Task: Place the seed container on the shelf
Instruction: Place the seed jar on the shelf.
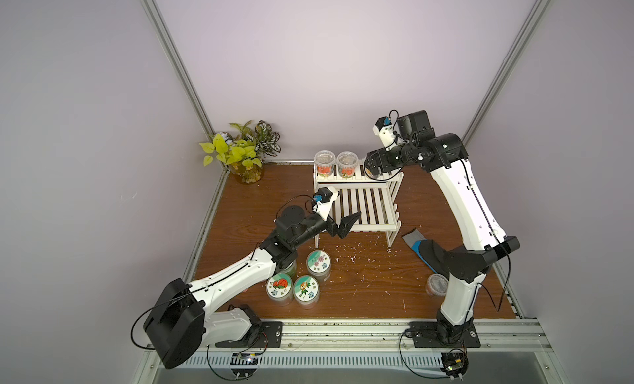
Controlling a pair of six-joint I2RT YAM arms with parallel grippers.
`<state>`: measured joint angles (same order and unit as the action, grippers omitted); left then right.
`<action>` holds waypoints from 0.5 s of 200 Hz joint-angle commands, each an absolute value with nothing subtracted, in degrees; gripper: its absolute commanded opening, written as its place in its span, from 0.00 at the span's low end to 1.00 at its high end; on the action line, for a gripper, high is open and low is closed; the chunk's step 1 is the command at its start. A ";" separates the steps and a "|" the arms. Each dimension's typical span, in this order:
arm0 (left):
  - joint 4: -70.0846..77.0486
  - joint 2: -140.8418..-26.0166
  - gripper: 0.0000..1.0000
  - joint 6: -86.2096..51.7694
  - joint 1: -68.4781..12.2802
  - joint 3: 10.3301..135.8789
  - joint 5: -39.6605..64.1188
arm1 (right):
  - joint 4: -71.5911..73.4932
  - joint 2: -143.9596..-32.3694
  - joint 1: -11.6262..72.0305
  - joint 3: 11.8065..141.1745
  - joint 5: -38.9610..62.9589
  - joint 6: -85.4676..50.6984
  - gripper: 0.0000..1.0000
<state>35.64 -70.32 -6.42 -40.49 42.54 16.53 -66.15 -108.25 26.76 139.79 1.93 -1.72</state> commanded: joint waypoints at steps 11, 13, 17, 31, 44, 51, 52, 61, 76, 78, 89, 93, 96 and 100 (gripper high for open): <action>36.85 -70.78 1.00 -6.23 -39.78 44.88 17.50 | -61.54 -106.55 26.72 142.48 -2.31 -1.22 0.99; 36.85 -70.78 1.00 -6.19 -39.85 44.90 17.54 | -61.18 -106.31 26.72 142.23 -2.47 -1.32 0.98; 36.91 -70.78 0.99 -6.23 -39.84 44.92 17.50 | -59.98 -105.57 26.78 141.40 -2.81 -1.44 0.99; 36.91 -70.84 0.99 -6.19 -39.79 45.07 17.30 | -53.38 -101.61 27.30 134.30 -2.79 -1.12 0.99; 37.00 -70.75 1.00 -6.17 -39.83 45.01 17.09 | -46.36 -96.92 27.68 124.51 -1.54 -1.10 0.99; 37.00 -70.77 1.00 -6.21 -39.77 45.07 17.05 | -43.45 -94.79 27.69 120.59 -0.23 -0.97 0.99; 37.00 -70.76 1.00 -6.18 -39.79 45.03 17.09 | -43.26 -94.55 27.69 120.15 -0.12 -1.01 0.99; 36.88 -70.83 1.00 -6.20 -39.73 45.08 17.06 | -40.88 -92.35 27.69 116.05 -0.34 -2.61 0.99; 36.31 -70.99 1.00 -6.24 -39.67 45.37 17.07 | -36.76 -88.45 27.68 109.16 -2.97 -5.58 0.97; 36.30 -70.97 0.99 -6.22 -39.71 45.40 17.06 | -36.24 -88.03 27.68 108.46 -3.16 -5.96 0.97; 36.13 -71.07 0.99 -6.18 -39.65 45.68 17.15 | -34.49 -86.26 27.68 105.61 -2.64 -6.94 0.96; 36.05 -71.09 1.00 -6.15 -39.68 45.81 17.19 | -34.31 -85.95 27.68 105.09 -2.33 -7.21 0.96; 35.97 -71.17 1.00 -6.15 -39.67 45.79 17.19 | -34.28 -85.76 27.67 104.95 -2.15 -7.39 0.96; 35.86 -71.20 0.99 -6.04 -39.66 46.00 17.22 | -34.33 -85.70 27.71 104.86 -2.02 -7.59 0.96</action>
